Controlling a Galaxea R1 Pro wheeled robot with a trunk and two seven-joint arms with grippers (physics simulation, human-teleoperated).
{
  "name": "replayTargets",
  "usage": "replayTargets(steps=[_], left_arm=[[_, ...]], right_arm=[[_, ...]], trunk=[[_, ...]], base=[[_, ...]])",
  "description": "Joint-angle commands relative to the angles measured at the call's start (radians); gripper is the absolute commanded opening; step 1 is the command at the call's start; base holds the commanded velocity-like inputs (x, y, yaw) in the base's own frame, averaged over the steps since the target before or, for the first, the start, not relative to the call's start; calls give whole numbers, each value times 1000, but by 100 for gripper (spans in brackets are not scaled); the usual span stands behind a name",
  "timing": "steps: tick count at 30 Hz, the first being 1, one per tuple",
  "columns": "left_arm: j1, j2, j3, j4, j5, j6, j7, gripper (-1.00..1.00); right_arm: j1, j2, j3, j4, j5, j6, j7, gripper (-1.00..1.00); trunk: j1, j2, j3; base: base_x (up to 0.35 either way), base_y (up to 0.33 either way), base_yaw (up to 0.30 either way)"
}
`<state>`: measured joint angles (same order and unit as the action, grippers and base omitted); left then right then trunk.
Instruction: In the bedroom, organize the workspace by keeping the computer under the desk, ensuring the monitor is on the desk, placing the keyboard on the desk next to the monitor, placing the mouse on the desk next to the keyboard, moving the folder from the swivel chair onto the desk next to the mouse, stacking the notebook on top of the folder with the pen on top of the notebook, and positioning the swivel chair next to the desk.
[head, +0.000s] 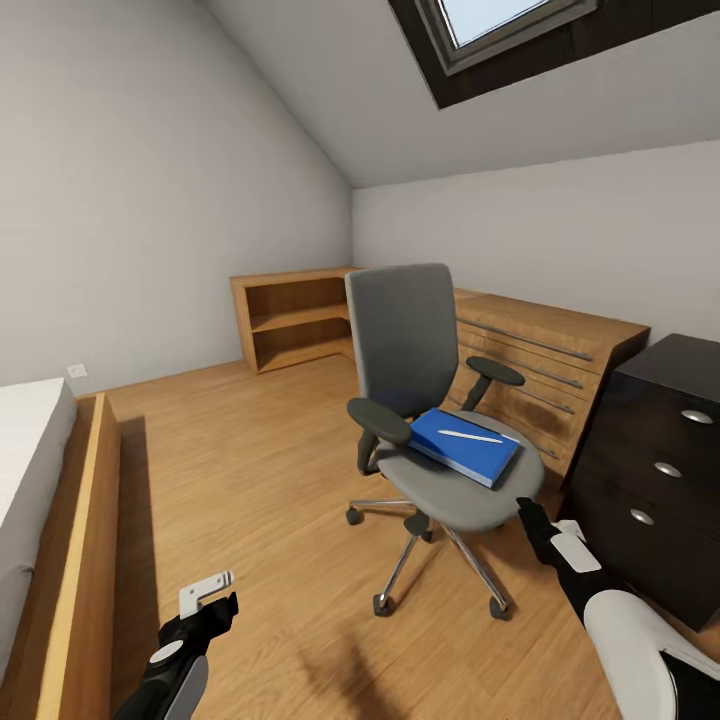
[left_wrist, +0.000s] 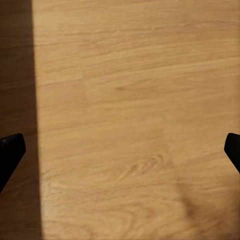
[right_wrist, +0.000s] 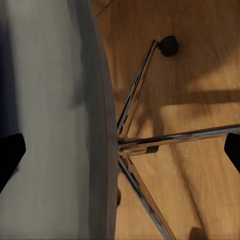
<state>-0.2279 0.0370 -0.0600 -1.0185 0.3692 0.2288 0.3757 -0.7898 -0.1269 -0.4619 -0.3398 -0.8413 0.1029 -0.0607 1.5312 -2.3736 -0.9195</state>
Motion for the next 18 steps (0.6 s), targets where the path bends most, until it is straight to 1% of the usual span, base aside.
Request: replayTargets(steps=[1,18], left_arm=[[0,1,-4,-2,8,3,9,100],[0,0,-4,-2,8,3,8,100]], right_arm=[[0,1,-2,-2,-7,5,-5,100],[0,4,-2,-2,-7,9,-5,100]], trunk=[[0,0,-1],[0,0,-1]], base=[[-4,0,0],[0,0,0]])
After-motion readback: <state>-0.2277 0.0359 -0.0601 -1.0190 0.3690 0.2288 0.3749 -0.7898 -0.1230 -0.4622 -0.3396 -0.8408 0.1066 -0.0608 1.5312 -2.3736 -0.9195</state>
